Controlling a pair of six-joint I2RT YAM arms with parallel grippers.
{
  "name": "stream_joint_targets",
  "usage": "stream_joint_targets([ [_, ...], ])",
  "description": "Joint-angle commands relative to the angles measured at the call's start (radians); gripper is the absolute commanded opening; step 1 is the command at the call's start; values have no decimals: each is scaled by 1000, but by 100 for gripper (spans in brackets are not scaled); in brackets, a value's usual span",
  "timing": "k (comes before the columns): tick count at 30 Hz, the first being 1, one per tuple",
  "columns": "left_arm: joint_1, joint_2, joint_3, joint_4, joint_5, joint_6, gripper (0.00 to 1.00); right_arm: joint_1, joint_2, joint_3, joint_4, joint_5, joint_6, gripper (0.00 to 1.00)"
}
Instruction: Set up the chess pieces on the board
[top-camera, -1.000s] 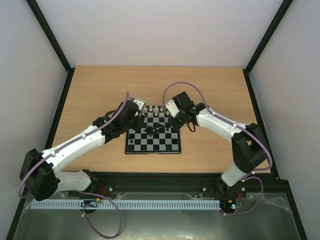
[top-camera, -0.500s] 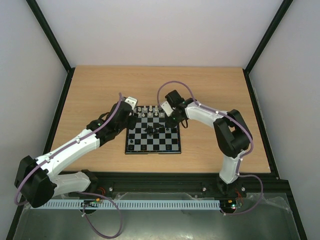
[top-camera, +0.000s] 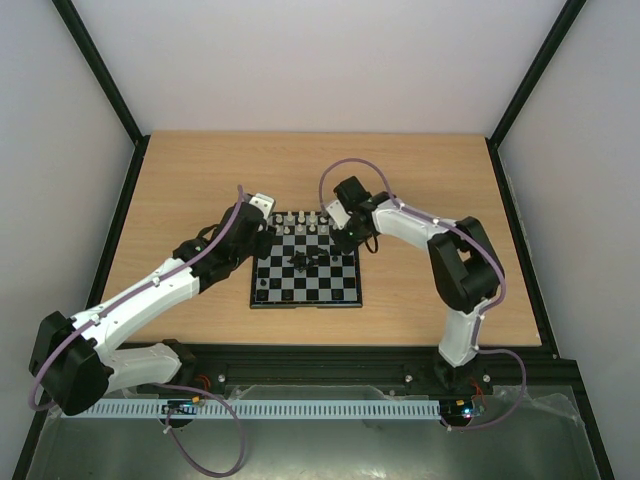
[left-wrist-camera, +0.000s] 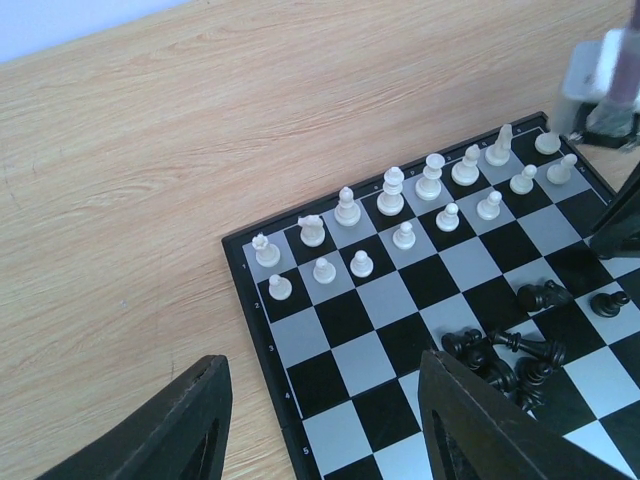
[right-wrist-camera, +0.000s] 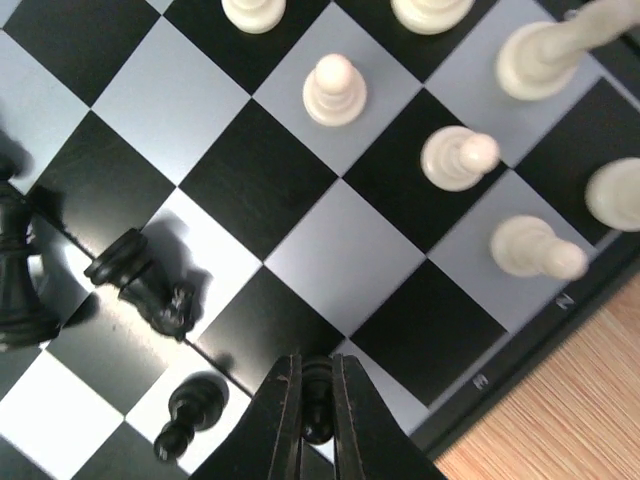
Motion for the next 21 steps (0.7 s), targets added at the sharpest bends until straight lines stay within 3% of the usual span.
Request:
stream_joint_targets([
  [1,6,7,-3,15,-10,0,53,-22,-123,-31,-86,-14,-1,7],
  [9,9,21,5,5,0,-5,53,-23,-338,-242,-36,-89,-62,6],
  [21,9,43,5,-1,2,-7,54,-20,-493,-472,110,-199,-103,6],
])
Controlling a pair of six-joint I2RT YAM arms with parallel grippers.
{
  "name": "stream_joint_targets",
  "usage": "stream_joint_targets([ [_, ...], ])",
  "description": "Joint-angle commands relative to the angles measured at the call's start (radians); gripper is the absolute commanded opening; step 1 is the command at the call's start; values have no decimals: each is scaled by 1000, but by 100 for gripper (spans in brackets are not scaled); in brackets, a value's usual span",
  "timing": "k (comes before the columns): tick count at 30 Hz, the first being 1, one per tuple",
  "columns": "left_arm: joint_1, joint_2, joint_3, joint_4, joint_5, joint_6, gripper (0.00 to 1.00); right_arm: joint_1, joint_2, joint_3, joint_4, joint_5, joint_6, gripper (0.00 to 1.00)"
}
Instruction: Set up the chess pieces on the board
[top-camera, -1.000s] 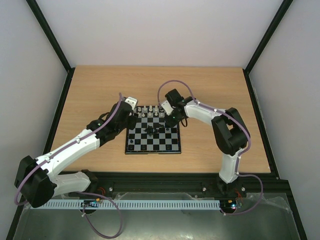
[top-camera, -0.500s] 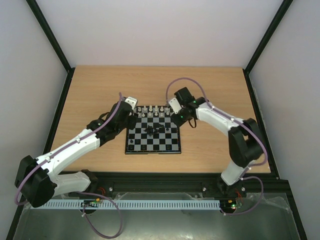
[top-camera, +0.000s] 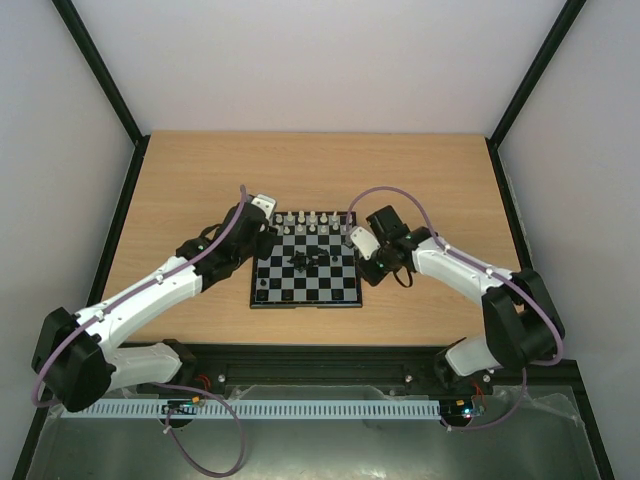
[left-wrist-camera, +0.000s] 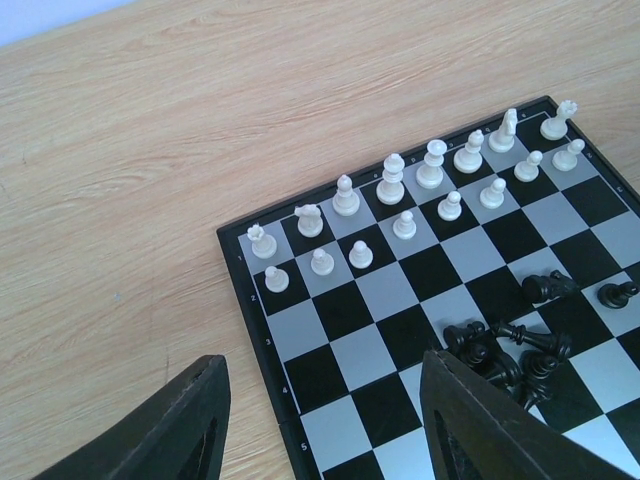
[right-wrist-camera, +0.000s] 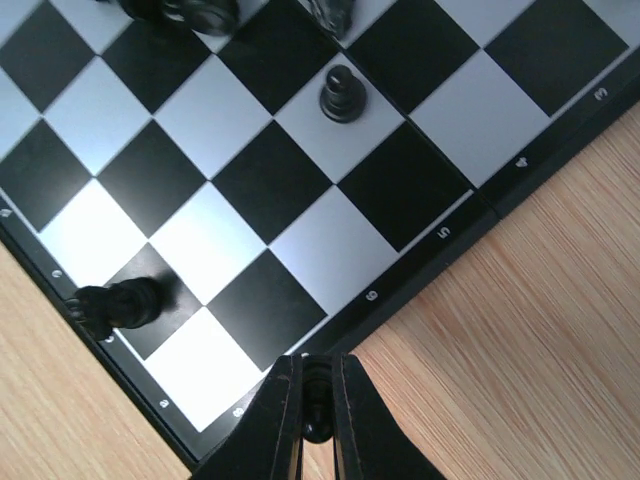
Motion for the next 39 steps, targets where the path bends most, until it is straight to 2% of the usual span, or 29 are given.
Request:
stream_joint_targets([
  [1,8,21,5,1,-2,-6,54,7,-45,-34,61,-87,-26,6],
  [15,10,41,10,-7,-2,-5,54,93,61,-23,77,-28,-37,7],
  [30,11,42,11,-10,4,-5,55,107,100,-20,74,30,-34,7],
  [39,11,44,12,-11,8,-5,55,109,101,2,55,30,-12,24],
])
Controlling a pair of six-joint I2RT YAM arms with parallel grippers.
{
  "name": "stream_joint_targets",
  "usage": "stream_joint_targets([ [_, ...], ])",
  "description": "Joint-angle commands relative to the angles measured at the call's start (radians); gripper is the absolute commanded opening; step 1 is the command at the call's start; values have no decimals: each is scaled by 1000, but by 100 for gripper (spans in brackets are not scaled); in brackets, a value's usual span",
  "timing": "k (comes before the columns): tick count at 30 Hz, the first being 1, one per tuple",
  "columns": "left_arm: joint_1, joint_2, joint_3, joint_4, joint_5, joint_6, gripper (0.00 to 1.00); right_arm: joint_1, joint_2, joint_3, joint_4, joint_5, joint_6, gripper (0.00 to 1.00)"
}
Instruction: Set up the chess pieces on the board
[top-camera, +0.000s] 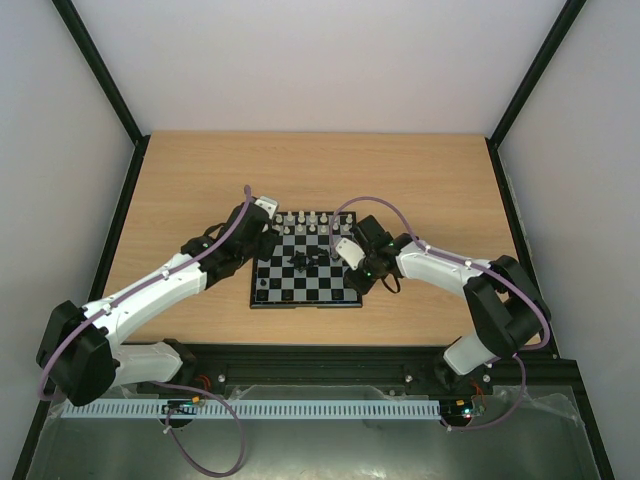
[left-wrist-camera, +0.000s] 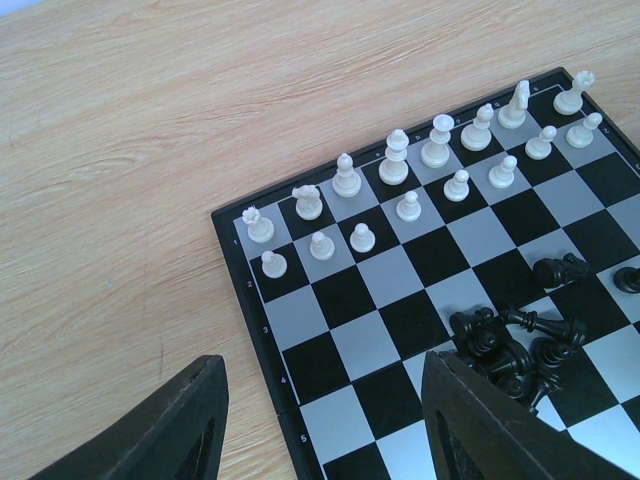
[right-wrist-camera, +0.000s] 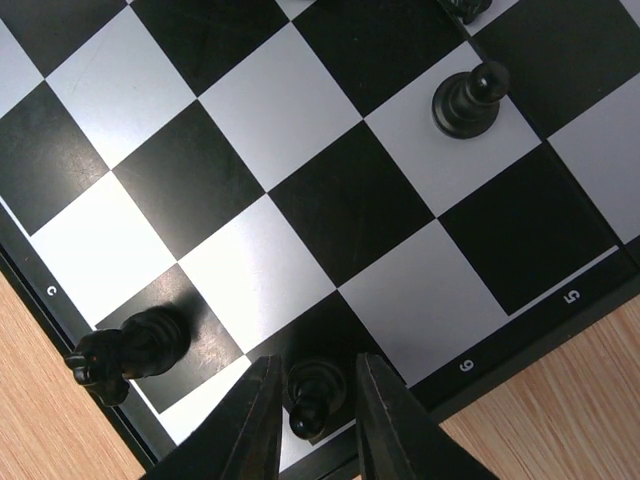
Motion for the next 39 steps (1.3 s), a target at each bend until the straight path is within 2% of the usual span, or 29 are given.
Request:
stream_joint_targets([
  [1,5,8,12,-5,0,-6,55,8,10,32,-37,14,14,25],
  [9,5,12,14,-4,6,-6,55,-3,-15,176,-100,30,20,31],
  [17,5,7,11,-6,3,-8,55,-35,127,332,-140,23,22,31],
  [23,5,9,11,-9,-1,-8,55,-39,232,400,-160,26,28,39],
  [27,5,15,14,-20,-20,-13,55,-39,283,420,-171,37,32,40],
  [33,5,17,16,-20,-17,-12,55,-40,329,425,-176,26,35,34],
  [39,6,23,16,-21,-18,-11,55,-41,343,425,-185,-2,37,18],
])
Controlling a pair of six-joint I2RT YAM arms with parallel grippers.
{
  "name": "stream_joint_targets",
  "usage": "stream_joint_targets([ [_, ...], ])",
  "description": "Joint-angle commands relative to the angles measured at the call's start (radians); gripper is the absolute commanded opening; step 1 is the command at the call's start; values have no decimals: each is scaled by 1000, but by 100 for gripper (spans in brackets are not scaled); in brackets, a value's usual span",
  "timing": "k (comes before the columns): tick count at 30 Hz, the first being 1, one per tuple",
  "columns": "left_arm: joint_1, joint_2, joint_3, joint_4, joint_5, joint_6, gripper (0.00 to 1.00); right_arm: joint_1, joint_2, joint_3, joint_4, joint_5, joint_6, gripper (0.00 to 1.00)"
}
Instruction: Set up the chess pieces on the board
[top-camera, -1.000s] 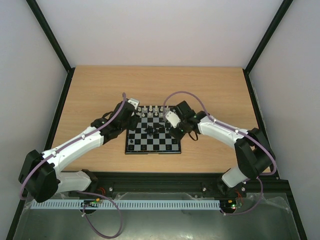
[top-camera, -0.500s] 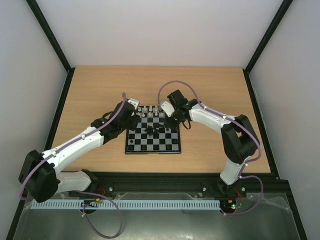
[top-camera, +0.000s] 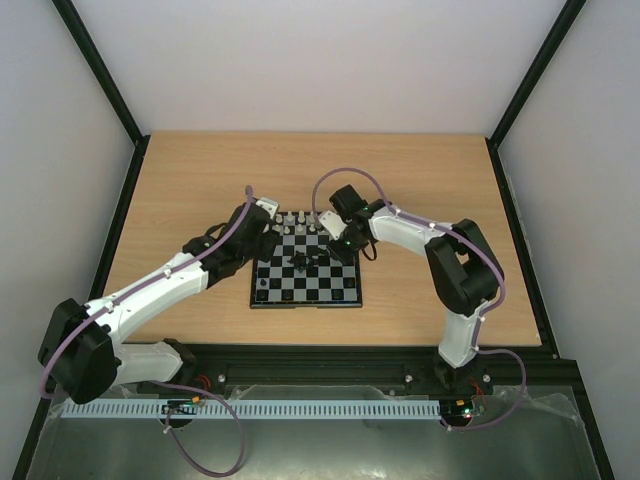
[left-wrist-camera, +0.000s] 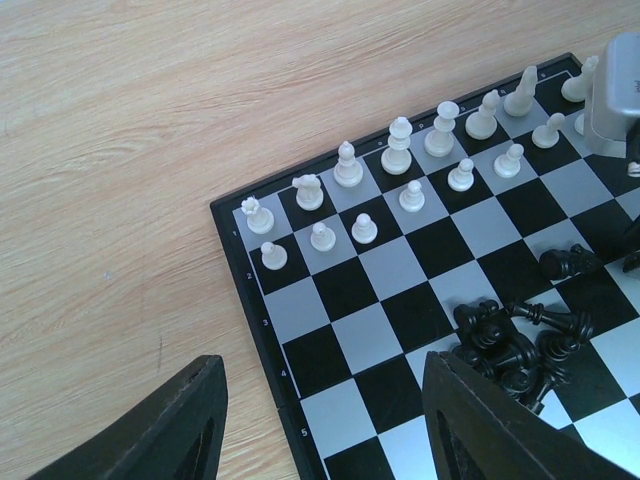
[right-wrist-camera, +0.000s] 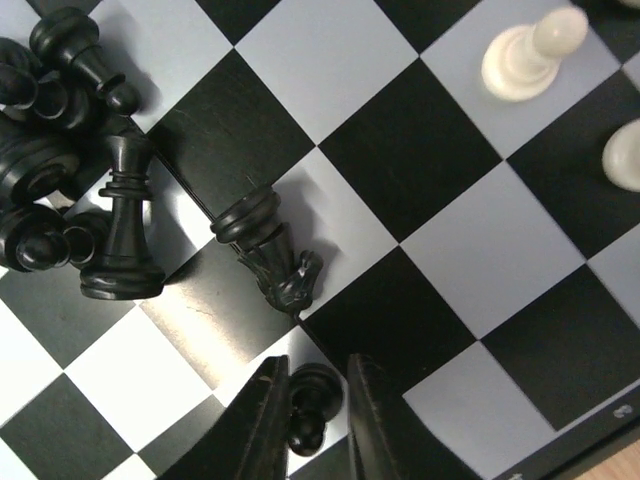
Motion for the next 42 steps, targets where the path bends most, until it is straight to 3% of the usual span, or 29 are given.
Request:
stream_joint_targets([
  [1,7,11,15,-12,-17,-8,55,-4,15,27,-68,-25,3,13],
  [4,7,15,16,-14,-16,-8,55,-3,7,24,-77,-24,4,4],
  [9,7,18,18,-17,-14,-8,55,-4,-59,8,-97,-35,8,2],
  [16,8,20,20,-18,-9,-9,55,-3,-172,-71,-107,-133,-8,2],
  [26,10,20,22,-20,-8,-9,55,2,-203,-156,-109,-235,-37,2],
  [42,14,30,23,-22,0,-11,55,36,-171,-206,-52,-173,-32,4],
])
